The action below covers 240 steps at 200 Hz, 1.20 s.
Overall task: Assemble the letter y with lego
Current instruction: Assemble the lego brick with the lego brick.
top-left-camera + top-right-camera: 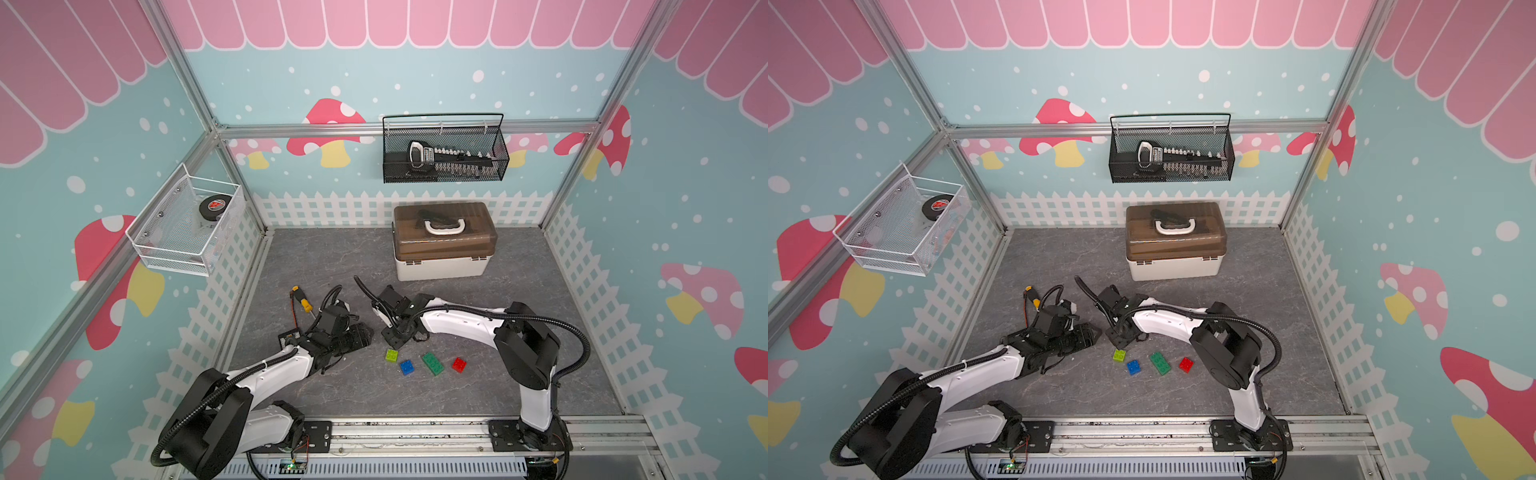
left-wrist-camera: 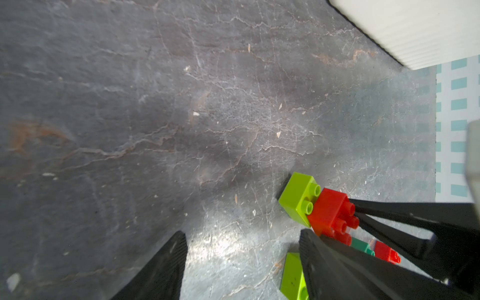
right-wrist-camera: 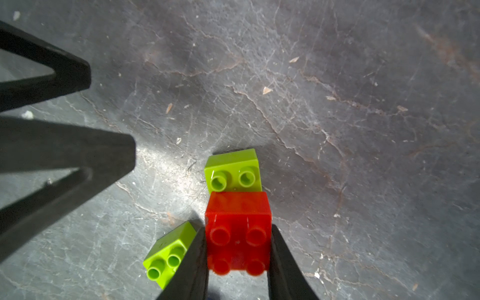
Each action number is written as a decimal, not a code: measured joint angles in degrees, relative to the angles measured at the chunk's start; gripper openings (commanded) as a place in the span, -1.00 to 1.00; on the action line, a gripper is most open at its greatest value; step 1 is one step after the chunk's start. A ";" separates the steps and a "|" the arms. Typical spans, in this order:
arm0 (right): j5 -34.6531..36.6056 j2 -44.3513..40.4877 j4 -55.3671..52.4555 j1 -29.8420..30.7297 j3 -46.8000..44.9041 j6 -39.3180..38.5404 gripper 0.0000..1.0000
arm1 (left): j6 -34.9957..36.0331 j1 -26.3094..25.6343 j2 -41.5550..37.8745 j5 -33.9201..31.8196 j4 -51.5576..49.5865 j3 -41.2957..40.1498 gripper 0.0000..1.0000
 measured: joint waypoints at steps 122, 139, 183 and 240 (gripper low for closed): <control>0.90 -1.25 -0.92 0.00 0.00 -0.02 -0.65 | -0.83 0.00 1.16 0.39 1.31 0.00 0.40; 1.20 -2.47 -0.87 0.00 0.02 -0.02 -0.65 | -1.05 0.00 1.16 0.42 1.33 0.00 0.40; 1.29 -3.65 -0.85 0.00 -0.02 -0.04 -0.64 | -1.07 0.00 1.16 0.44 1.51 0.00 0.40; 1.05 -3.58 -0.85 0.00 -1.73 -0.48 -0.65 | -1.25 0.00 1.16 0.63 1.57 0.00 0.40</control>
